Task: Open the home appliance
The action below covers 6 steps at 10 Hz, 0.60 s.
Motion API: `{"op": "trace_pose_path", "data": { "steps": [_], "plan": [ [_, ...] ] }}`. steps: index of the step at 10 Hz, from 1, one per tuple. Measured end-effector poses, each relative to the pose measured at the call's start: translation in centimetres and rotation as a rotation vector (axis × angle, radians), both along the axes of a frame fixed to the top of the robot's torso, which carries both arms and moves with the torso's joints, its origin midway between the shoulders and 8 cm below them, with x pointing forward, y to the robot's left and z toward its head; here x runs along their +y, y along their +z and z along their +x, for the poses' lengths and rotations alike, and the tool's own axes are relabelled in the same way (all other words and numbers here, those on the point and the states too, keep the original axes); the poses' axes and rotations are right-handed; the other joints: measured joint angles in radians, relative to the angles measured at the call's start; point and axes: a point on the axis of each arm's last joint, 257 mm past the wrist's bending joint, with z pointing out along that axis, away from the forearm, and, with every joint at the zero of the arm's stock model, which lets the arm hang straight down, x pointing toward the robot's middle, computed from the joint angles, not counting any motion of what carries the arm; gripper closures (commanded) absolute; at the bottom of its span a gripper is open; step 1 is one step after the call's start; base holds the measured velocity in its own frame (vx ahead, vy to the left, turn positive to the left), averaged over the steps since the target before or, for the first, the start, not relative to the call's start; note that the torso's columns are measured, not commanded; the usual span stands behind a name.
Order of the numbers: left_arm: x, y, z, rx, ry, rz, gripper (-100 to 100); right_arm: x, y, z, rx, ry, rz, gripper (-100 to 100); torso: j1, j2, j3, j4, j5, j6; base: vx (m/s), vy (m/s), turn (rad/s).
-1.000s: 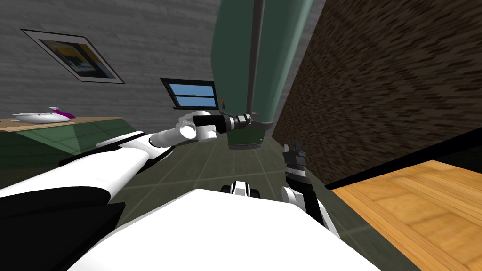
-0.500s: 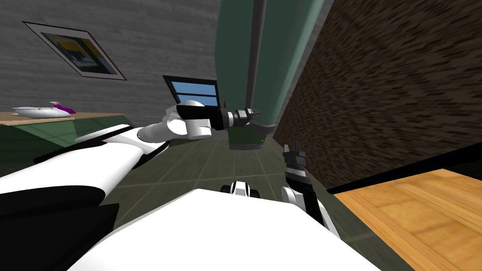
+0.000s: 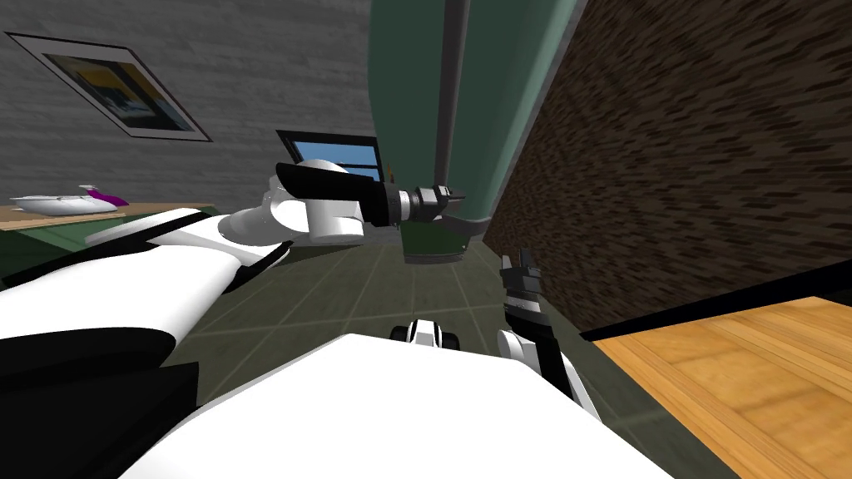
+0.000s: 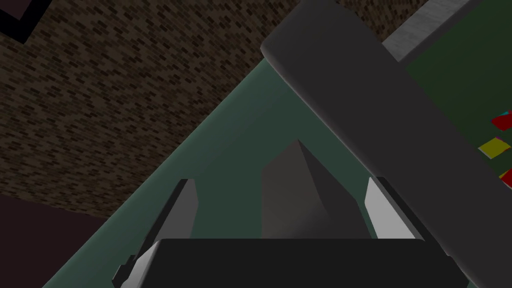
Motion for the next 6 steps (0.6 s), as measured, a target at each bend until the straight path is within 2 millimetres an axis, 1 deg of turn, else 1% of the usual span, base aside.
{"op": "trace_pose_path", "data": {
  "steps": [1,4,6],
  "plan": [
    [0.00,-0.20,0.02,0.006,0.001,0.003,0,0.00,0.00,0.00,0.000,0.000,0.000,0,-0.002,-0.001,0.002,-0.005,-0.001,0.001,0.005,-0.003,-0.001],
    [0.07,-0.66,0.17,0.018,0.004,0.006,0,0.00,0.00,0.00,0.000,0.000,0.000,0,-0.009,-0.006,0.002,-0.011,-0.004,0.003,0.000,0.000,0.000],
    [0.13,-0.78,0.26,0.022,0.007,0.007,0,0.00,0.00,0.00,0.000,0.000,0.000,0,-0.009,-0.007,0.001,-0.012,-0.004,0.003,0.000,0.000,0.000]
  ]
}}
